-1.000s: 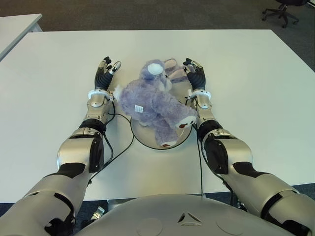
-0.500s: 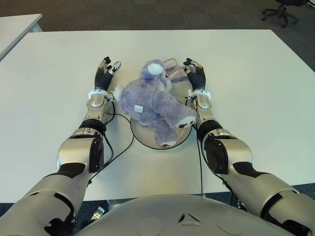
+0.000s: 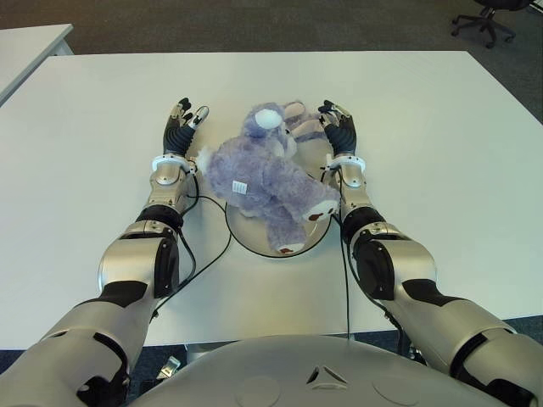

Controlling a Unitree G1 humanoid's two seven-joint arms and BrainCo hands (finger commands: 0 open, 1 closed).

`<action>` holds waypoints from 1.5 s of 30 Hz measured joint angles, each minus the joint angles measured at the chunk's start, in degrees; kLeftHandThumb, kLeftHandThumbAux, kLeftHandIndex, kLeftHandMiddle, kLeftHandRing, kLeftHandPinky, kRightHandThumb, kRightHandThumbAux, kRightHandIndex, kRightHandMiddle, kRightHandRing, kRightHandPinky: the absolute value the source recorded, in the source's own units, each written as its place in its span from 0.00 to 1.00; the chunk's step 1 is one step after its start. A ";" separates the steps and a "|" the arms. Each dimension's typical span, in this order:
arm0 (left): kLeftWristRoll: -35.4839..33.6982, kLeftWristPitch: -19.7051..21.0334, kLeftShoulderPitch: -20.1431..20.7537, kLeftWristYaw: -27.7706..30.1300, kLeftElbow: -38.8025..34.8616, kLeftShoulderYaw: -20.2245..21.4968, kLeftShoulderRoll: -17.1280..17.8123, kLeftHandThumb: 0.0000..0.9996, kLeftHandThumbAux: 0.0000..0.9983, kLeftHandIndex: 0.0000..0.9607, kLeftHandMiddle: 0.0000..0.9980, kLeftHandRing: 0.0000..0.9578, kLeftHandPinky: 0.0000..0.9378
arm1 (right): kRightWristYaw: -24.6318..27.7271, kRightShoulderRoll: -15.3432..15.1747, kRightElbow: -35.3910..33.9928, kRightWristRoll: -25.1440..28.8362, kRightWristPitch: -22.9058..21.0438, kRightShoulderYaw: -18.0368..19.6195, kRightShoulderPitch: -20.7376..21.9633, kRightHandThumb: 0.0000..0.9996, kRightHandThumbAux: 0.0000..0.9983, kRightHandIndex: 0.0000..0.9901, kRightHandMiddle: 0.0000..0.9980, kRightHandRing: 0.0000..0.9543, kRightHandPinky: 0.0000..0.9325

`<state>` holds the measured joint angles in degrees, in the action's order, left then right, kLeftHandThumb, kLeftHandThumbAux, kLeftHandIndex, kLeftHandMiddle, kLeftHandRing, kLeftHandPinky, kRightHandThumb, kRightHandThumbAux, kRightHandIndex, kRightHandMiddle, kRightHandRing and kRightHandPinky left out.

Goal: Put the doll into the plate.

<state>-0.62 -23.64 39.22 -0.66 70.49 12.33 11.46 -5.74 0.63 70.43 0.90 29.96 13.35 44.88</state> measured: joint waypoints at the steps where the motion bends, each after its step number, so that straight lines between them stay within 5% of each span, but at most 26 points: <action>1: 0.00 0.00 0.00 0.01 0.00 0.00 0.00 0.00 0.48 0.01 0.07 0.06 0.05 | -0.01 -0.04 0.00 0.00 0.00 0.09 0.00 0.68 0.74 0.40 0.15 0.15 0.21; 45: 0.01 -0.19 -0.26 0.68 0.00 0.21 0.20 0.00 0.46 0.02 0.10 0.10 0.08 | -0.79 -3.34 0.00 -0.04 0.09 0.64 -0.62 0.67 0.74 0.40 0.14 0.14 0.22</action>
<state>-0.61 -23.83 38.96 0.02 70.48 12.54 11.66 -6.53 -2.71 70.43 0.86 30.05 13.99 44.26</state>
